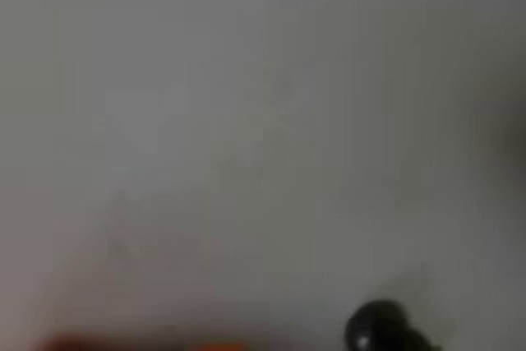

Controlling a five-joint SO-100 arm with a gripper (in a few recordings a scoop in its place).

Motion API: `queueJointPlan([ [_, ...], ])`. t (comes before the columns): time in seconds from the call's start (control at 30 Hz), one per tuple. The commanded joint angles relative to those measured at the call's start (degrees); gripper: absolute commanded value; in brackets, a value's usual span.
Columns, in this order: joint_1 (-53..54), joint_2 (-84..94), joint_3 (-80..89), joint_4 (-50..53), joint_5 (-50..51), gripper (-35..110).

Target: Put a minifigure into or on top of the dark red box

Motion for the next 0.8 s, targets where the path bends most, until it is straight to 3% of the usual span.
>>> queueJointPlan([
  [0.0, 3.16, -2.46, 4.57, -5.89, -0.53, 21],
  [0.2, 4.22, -9.76, 12.83, -17.14, -0.70, 22],
  [0.47, 9.05, -8.70, 15.03, -20.83, -5.01, 21],
  [0.63, 10.72, -9.32, 9.32, -16.35, -6.33, 21],
  [0.77, 10.81, -10.28, -0.88, -7.03, -5.27, 21],
])
